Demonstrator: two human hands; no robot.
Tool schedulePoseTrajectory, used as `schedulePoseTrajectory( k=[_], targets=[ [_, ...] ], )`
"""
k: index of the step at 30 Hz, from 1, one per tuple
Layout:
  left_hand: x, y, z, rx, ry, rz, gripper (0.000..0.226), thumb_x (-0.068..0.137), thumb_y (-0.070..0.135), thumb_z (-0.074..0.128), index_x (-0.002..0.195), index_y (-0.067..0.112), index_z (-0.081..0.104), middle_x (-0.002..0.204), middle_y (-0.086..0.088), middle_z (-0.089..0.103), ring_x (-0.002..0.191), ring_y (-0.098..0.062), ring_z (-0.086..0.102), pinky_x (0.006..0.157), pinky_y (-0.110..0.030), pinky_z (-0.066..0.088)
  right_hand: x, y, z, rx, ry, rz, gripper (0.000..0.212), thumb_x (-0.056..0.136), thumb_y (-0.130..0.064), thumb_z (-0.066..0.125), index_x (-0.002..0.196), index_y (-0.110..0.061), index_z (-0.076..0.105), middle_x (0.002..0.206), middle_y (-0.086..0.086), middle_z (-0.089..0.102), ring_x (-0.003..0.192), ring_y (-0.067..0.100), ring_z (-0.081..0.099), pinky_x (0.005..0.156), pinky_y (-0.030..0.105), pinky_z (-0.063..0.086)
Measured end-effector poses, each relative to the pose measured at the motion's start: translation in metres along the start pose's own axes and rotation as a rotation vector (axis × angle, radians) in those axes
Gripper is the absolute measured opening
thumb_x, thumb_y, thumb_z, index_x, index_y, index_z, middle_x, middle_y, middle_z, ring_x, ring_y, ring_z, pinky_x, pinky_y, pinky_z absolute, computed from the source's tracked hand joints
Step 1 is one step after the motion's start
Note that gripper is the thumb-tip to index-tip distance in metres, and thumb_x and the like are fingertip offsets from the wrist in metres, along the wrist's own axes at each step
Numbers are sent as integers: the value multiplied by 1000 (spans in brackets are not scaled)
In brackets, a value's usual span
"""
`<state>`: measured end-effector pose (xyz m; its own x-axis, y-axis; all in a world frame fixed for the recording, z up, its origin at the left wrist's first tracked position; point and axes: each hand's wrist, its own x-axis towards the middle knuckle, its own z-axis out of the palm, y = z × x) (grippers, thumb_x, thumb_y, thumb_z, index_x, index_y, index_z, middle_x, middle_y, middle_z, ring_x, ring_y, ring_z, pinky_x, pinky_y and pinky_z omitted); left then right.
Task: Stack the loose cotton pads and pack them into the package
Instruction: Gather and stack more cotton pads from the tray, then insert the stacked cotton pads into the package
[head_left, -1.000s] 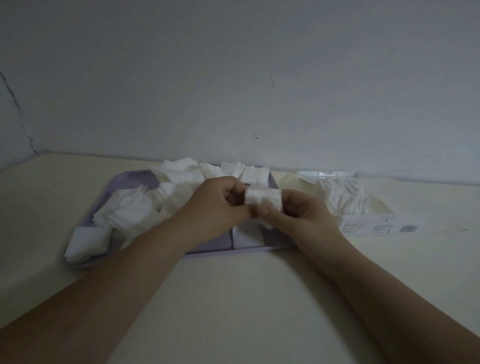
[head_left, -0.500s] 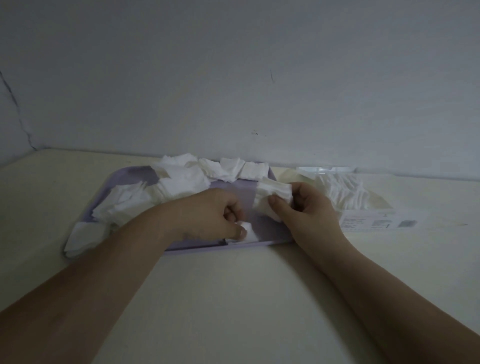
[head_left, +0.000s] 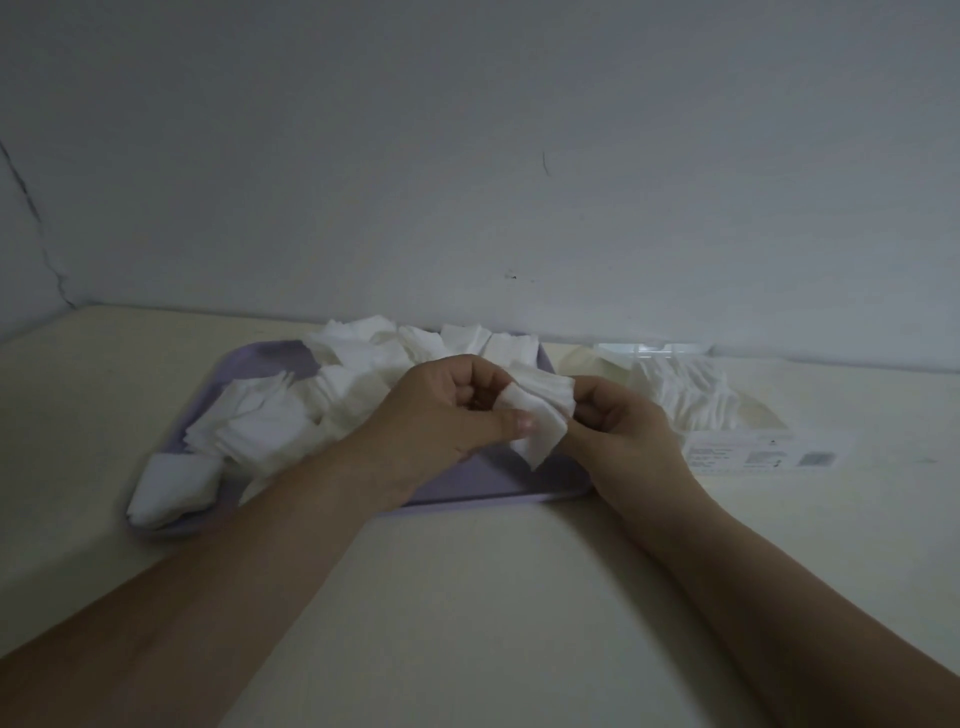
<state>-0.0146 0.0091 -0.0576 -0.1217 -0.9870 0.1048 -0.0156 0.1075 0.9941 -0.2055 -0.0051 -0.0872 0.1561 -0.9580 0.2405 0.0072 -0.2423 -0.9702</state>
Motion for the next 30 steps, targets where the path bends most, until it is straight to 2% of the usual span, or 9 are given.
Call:
schedulePoseTrajectory(
  k=[5, 9, 11, 14, 16, 19, 21, 25, 30],
  targets=[
    [3, -7, 3, 79, 127, 72, 29, 80, 11, 86, 73, 15, 58, 60, 13, 64, 53, -4, 53, 51, -11, 42, 0, -2, 1, 78, 17, -1, 15, 98, -6, 67, 110, -6, 75, 95, 12, 81, 87, 21, 75, 82, 33, 57],
    [3, -10, 3, 120, 119, 115, 29, 78, 13, 88, 70, 16, 60, 74, -1, 63, 70, -9, 55, 72, -20, 49, 0, -3, 2, 50, -17, -13, 16, 101, -9, 64, 110, -11, 77, 90, 21, 76, 83, 20, 66, 80, 33, 49],
    [3, -10, 3, 124, 115, 113, 28, 77, 14, 88, 71, 15, 61, 80, -9, 63, 73, -15, 55, 75, -29, 49, -1, -6, 2, 77, -37, -18, 18, 103, -14, 61, 110, -8, 77, 93, 16, 77, 85, 15, 67, 79, 27, 49],
    [2, -10, 2, 132, 146, 99, 31, 72, 26, 92, 77, 18, 62, 73, -3, 60, 69, -12, 52, 67, -26, 46, -3, -11, 1, 73, -111, -15, 29, 95, -33, 71, 111, -9, 76, 98, 15, 76, 93, 23, 68, 83, 39, 50],
    [3, -9, -2, 189, 176, 51, 38, 71, 32, 92, 95, 23, 65, 70, -1, 58, 65, -10, 51, 62, -23, 43, -3, -10, 3, 71, -135, -22, 27, 89, -21, 79, 114, -11, 74, 107, 13, 79, 101, 25, 73, 91, 42, 54],
    [2, -4, -5, 167, 55, 1, 36, 82, 21, 85, 112, 24, 67, 71, -12, 60, 69, -12, 55, 65, -24, 45, -2, -9, 3, 54, -119, -42, 25, 90, -4, 76, 114, -5, 71, 107, 12, 80, 99, 22, 75, 90, 37, 54],
    [0, 1, -6, 126, -39, -2, 21, 84, 16, 81, 103, 17, 72, 68, -7, 64, 62, -8, 55, 58, -19, 44, -3, -13, 2, 62, -134, -58, 23, 91, -2, 73, 114, -4, 71, 108, 11, 80, 101, 22, 74, 91, 35, 54],
    [-1, 14, -2, 70, -27, 46, 31, 74, 28, 83, 100, 13, 75, 73, -8, 56, 57, -13, 40, 49, -23, 31, -2, -32, -6, 65, -104, -64, 24, 91, -3, 71, 114, -8, 72, 110, 10, 79, 104, 25, 74, 97, 41, 56],
    [0, 32, 29, 41, 11, 73, 7, 90, 25, 74, 89, 18, 73, 68, -4, 53, 58, -12, 43, 49, -21, 34, -4, -64, -23, -32, 45, 10, 12, 89, -15, 77, 101, -11, 76, 93, 7, 80, 89, 24, 76, 79, 41, 63]
  ],
)
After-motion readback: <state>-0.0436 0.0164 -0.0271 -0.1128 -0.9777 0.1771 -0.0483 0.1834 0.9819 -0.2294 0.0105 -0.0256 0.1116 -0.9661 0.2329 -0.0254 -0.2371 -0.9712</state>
